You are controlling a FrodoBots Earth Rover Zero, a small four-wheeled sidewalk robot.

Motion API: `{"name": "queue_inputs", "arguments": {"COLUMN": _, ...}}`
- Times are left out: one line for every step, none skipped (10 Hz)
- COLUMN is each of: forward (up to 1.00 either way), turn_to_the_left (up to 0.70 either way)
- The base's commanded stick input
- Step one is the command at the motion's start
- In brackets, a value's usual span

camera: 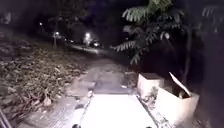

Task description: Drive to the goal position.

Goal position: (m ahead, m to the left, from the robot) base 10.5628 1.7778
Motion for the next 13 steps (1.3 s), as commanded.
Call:
{"name": "queue_inputs", "arguments": {"forward": 0.0, "turn_to_the_left": 0.14}}
{"name": "queue_inputs", "arguments": {"forward": 0.0, "turn_to_the_left": 0.33}}
{"name": "queue_inputs", "arguments": {"forward": 0.0, "turn_to_the_left": 0.39}}
{"name": "queue_inputs", "arguments": {"forward": 0.0, "turn_to_the_left": 0.45}}
{"name": "queue_inputs", "arguments": {"forward": 0.0, "turn_to_the_left": 0.45}}
{"name": "queue_inputs", "arguments": {"forward": 0.0, "turn_to_the_left": 0.45}}
{"name": "queue_inputs", "arguments": {"forward": 0.0, "turn_to_the_left": 0.45}}
{"name": "queue_inputs", "arguments": {"forward": 0.0, "turn_to_the_left": 0.45}}
{"name": "queue_inputs", "arguments": {"forward": 0.0, "turn_to_the_left": 0.45}}
{"name": "queue_inputs", "arguments": {"forward": 0.0, "turn_to_the_left": 0.45}}
{"name": "queue_inputs", "arguments": {"forward": 0.0, "turn_to_the_left": 0.45}}
{"name": "queue_inputs", "arguments": {"forward": 0.0, "turn_to_the_left": 0.21}}
{"name": "queue_inputs", "arguments": {"forward": 0.0, "turn_to_the_left": 0.01}}
